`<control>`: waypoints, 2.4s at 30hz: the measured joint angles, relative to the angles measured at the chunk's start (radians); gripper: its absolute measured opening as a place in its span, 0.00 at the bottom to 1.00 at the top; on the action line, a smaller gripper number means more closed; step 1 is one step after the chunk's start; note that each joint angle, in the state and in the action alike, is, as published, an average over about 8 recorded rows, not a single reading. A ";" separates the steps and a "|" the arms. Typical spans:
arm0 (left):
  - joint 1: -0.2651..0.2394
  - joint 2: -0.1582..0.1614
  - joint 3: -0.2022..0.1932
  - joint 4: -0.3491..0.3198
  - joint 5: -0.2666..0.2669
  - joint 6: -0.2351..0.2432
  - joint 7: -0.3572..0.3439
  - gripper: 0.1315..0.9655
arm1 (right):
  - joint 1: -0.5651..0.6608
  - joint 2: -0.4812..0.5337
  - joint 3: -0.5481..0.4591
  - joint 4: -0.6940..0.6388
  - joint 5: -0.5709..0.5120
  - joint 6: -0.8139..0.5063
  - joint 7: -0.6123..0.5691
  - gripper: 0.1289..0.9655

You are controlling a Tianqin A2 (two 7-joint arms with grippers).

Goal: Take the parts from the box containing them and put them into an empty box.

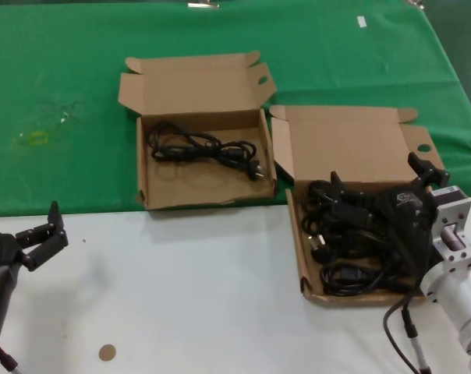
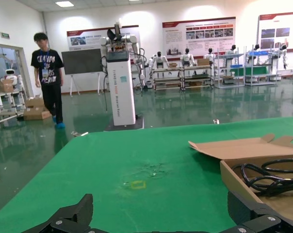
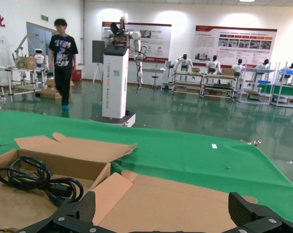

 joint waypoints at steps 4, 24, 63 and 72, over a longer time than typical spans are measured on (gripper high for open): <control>0.000 0.000 0.000 0.000 0.000 0.000 0.000 1.00 | 0.000 0.000 0.000 0.000 0.000 0.000 0.000 1.00; 0.000 0.000 0.000 0.000 0.000 0.000 0.000 1.00 | 0.000 0.000 0.000 0.000 0.000 0.000 0.000 1.00; 0.000 0.000 0.000 0.000 0.000 0.000 0.000 1.00 | 0.000 0.000 0.000 0.000 0.000 0.000 0.000 1.00; 0.000 0.000 0.000 0.000 0.000 0.000 0.000 1.00 | 0.000 0.000 0.000 0.000 0.000 0.000 0.000 1.00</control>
